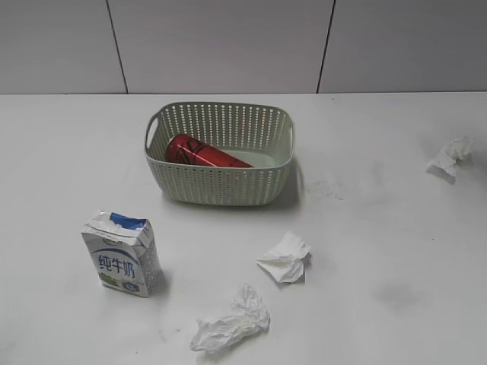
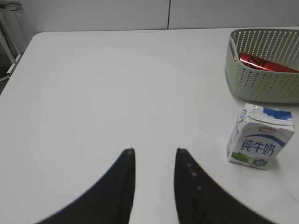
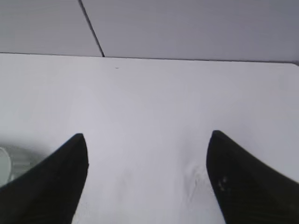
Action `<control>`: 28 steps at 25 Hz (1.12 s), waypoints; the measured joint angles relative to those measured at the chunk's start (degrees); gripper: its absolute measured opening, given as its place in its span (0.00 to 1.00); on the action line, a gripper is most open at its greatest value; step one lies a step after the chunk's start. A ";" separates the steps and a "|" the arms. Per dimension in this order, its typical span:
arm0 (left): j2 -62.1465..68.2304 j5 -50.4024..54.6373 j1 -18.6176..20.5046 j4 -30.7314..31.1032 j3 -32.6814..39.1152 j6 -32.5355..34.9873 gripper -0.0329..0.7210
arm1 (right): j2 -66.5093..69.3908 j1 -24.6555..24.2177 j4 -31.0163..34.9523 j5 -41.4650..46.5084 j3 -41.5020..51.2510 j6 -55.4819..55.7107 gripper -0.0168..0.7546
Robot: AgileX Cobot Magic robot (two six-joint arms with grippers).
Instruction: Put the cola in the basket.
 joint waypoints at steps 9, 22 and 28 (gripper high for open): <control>0.00 0.00 0.00 0.00 0.00 0.00 0.35 | -16.61 -0.74 -0.80 -0.12 24.49 -1.80 0.79; 0.00 0.00 0.00 0.00 0.00 0.00 0.35 | -48.17 -0.74 -1.58 -4.01 71.20 -3.36 0.79; 0.00 0.00 0.00 0.00 0.00 0.00 0.35 | -61.50 -0.74 -1.52 -9.64 87.88 -3.42 0.79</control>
